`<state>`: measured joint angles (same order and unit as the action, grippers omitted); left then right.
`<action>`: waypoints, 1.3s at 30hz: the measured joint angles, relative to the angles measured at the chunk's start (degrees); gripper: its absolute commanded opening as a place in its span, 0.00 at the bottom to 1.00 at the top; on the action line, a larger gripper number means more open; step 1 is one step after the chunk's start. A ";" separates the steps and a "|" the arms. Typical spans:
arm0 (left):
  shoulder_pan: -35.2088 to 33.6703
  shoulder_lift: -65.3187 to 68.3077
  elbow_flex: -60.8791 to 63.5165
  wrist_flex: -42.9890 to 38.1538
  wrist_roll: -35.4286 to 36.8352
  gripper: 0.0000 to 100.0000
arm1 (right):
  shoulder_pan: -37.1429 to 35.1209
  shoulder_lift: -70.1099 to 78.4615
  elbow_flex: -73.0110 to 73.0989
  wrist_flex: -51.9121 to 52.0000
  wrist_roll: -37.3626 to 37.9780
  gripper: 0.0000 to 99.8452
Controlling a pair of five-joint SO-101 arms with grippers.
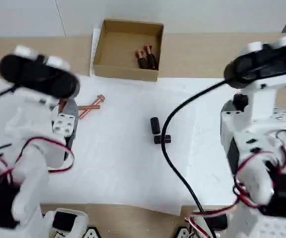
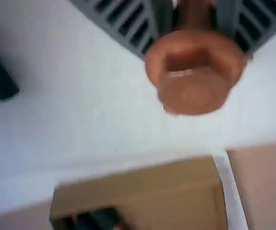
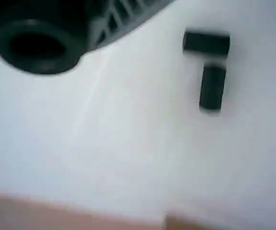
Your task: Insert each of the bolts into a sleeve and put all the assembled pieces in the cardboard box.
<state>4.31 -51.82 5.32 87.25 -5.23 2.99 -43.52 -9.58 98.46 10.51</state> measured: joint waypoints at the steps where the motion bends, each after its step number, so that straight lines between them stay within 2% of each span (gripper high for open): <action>1: 0.00 -1.85 2.81 -2.20 1.14 0.01 | 0.18 -0.97 2.37 -0.18 0.00 0.00; 8: 0.35 -12.40 21.10 -14.68 16.00 0.01 | -0.53 -7.47 18.46 -9.41 -0.79 0.00; 11: 2.37 -15.03 26.81 -20.31 22.51 0.01 | -4.31 -11.78 26.64 -16.09 -5.80 0.00; 13: 4.31 -16.09 30.24 -24.35 24.26 0.01 | -7.03 -15.30 32.70 -20.75 -9.67 0.00; 19: 9.32 -16.62 36.31 -32.00 25.41 0.01 | -16.18 -25.41 55.21 -37.10 -10.46 0.00; 29: 10.46 -16.62 38.68 -35.08 30.24 0.01 | -25.58 -42.81 86.68 -59.78 -8.44 0.00; 35: 14.86 -15.21 38.68 -39.21 30.59 0.01 | -30.42 -55.82 98.46 -63.56 -8.44 0.00; 39: 18.11 -10.64 38.68 -40.18 30.95 0.01 | -32.70 -59.08 100.57 -63.56 -8.44 0.00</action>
<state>22.42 -62.46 44.00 47.08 25.71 -29.71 -102.59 90.99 34.90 2.07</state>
